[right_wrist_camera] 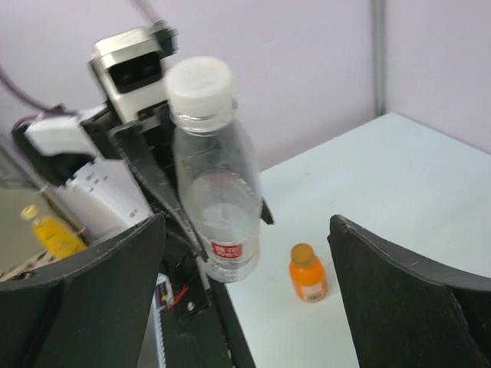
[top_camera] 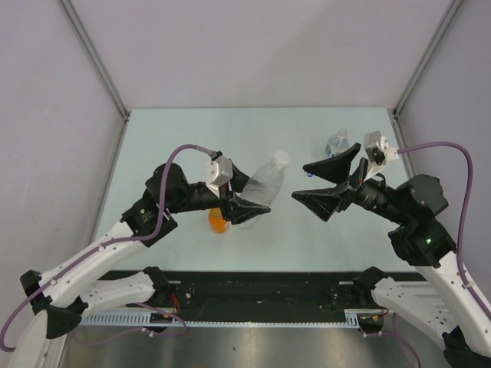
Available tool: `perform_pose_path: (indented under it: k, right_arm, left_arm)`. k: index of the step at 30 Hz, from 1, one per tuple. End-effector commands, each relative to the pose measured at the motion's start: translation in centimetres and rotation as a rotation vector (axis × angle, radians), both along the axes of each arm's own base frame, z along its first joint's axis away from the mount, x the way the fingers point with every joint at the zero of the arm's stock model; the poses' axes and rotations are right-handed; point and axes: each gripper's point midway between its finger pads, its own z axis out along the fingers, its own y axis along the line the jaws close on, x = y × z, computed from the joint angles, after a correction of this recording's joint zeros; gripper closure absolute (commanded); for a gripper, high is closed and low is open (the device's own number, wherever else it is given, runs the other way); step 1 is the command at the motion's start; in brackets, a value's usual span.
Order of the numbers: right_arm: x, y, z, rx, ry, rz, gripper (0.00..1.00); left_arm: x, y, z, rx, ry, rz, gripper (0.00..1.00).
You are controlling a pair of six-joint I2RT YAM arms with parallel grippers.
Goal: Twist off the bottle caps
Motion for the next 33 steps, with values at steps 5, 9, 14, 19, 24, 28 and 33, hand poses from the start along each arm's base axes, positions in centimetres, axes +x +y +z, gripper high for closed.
perform_pose_path:
  k: [5, 9, 14, 19, 24, 28, 33]
  right_arm:
    - [4.6, -3.4, 3.8, 0.225, 0.143, -0.325, 0.10]
    - [5.5, -3.5, 4.4, 0.287, 0.186, -0.368, 0.12]
    - [6.4, -3.3, 4.7, 0.333, 0.220, -0.404, 0.13]
    - [7.0, -2.1, 4.6, 0.352, 0.256, -0.382, 0.13]
    - [7.8, -0.9, 3.6, 0.336, 0.296, -0.385, 0.16]
    - [8.3, -0.1, 2.9, 0.315, 0.308, -0.396, 0.17]
    - [8.5, 0.5, 2.5, 0.303, 0.311, -0.394, 0.18]
  left_arm:
    - [4.8, 1.5, -0.8, 0.058, -0.099, 0.394, 1.00]
    - [6.2, 1.8, -2.2, 0.113, -0.097, 0.556, 1.00]
    - [7.5, 2.6, -3.8, 0.149, -0.085, 0.709, 1.00]
    - [8.3, 2.9, -5.1, 0.219, -0.106, 0.821, 1.00]
    - [8.1, 2.5, -5.6, 0.244, -0.122, 0.839, 1.00]
    - [7.8, 2.0, -5.6, 0.243, -0.127, 0.825, 1.00]
    - [7.6, 1.7, -5.6, 0.253, -0.134, 0.818, 1.00]
